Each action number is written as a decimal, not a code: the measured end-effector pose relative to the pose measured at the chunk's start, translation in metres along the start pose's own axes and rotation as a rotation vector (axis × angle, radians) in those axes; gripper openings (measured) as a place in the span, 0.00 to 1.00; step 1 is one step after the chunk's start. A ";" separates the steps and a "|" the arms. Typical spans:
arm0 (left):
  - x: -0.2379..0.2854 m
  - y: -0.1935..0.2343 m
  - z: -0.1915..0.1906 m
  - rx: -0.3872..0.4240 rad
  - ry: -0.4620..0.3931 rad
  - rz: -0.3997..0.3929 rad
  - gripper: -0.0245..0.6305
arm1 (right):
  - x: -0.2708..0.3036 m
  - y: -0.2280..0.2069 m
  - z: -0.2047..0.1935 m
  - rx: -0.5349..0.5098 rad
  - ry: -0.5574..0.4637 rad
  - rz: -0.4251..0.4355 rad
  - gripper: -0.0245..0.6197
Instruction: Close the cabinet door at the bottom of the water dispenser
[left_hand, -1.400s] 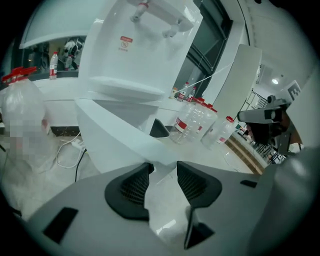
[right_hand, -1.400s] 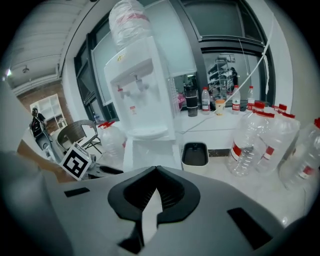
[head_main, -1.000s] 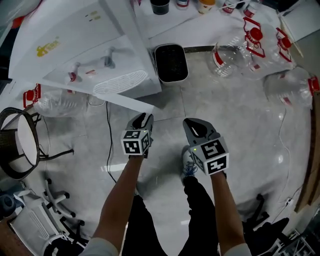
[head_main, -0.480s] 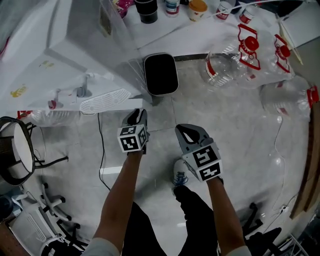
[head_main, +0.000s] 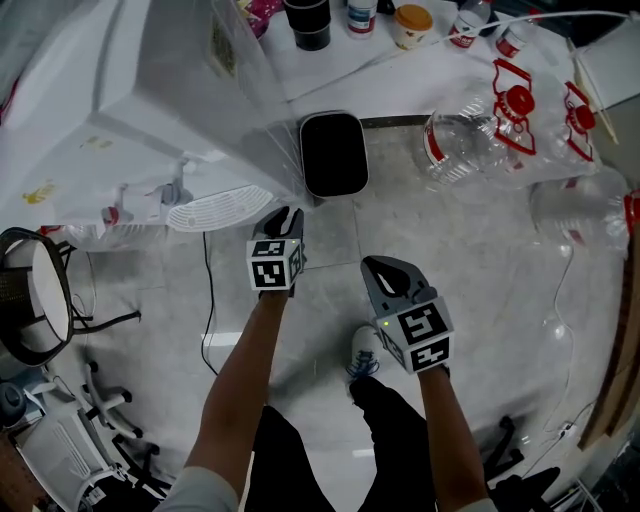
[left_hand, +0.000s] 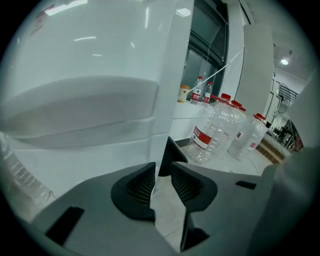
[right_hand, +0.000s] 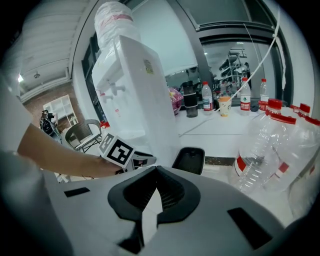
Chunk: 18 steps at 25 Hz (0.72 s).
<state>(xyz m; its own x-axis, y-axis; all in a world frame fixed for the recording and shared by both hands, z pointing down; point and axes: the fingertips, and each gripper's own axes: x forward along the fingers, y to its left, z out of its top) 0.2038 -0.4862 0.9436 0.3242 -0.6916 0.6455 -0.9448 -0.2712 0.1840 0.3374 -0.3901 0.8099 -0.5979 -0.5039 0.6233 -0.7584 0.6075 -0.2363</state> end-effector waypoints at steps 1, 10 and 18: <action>0.002 0.000 0.003 0.012 0.001 -0.006 0.21 | -0.003 0.002 -0.001 0.000 -0.001 -0.004 0.08; -0.077 -0.013 0.010 -0.028 0.030 -0.092 0.20 | -0.059 0.032 0.026 0.029 -0.038 -0.088 0.08; -0.253 0.009 0.084 0.083 -0.040 -0.133 0.09 | -0.145 0.103 0.127 0.004 -0.170 -0.201 0.08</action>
<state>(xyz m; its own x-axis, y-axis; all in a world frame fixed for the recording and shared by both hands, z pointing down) 0.1170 -0.3702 0.7195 0.4496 -0.6714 0.5891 -0.8866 -0.4155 0.2031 0.3133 -0.3326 0.6007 -0.4702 -0.7102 0.5239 -0.8670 0.4828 -0.1237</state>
